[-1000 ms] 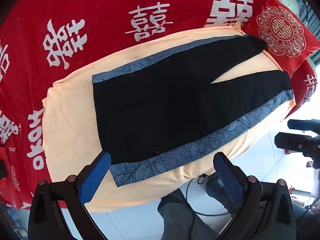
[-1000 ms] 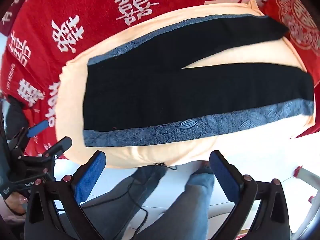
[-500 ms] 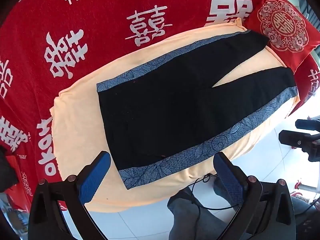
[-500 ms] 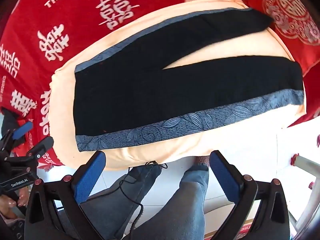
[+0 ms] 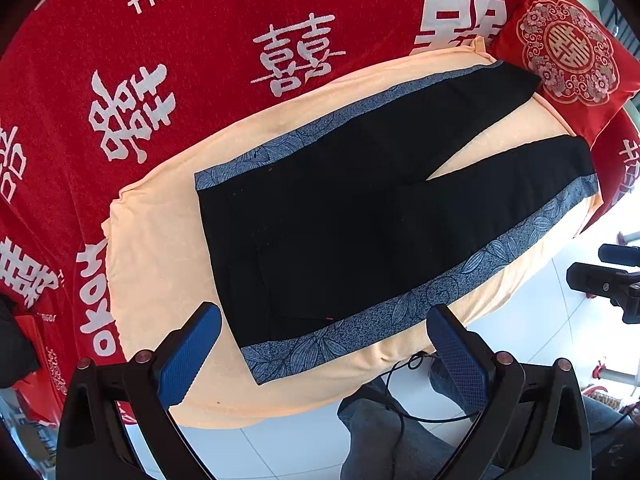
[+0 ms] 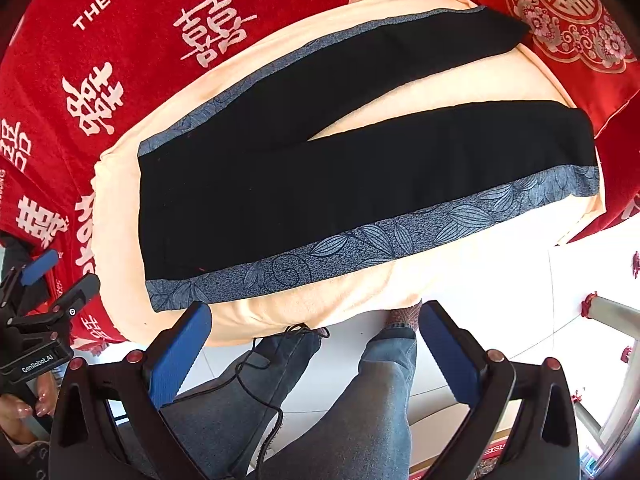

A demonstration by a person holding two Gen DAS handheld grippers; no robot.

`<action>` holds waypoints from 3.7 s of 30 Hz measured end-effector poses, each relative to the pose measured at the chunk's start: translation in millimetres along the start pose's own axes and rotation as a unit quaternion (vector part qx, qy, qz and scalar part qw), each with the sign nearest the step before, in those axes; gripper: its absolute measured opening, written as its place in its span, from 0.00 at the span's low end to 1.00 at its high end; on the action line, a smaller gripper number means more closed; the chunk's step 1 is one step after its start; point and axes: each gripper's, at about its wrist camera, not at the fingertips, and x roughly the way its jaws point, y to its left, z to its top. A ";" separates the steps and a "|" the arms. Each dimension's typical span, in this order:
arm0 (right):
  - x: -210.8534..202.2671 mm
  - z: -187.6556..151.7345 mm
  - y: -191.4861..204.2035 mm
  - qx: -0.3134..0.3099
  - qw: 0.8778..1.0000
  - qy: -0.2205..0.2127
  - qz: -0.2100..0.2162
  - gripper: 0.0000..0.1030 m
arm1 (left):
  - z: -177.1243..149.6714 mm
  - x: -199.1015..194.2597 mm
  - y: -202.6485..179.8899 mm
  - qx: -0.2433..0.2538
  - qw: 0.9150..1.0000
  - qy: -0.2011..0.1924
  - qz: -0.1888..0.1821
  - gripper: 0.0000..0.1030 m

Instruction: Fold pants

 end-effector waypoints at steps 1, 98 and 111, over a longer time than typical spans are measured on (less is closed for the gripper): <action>0.0 -0.6 0.0 0.002 1.000 0.000 0.000 1.00 | 0.4 0.5 0.2 0.000 1.000 0.001 0.000 1.00; 198.4 2.3 -55.8 0.067 0.932 0.012 0.356 1.00 | -108.8 211.6 64.0 -0.434 0.876 -0.024 -0.207 0.69; 193.7 3.2 -126.3 0.232 0.861 0.001 0.453 0.12 | -91.8 188.2 76.1 -0.389 0.902 -0.014 -0.188 0.44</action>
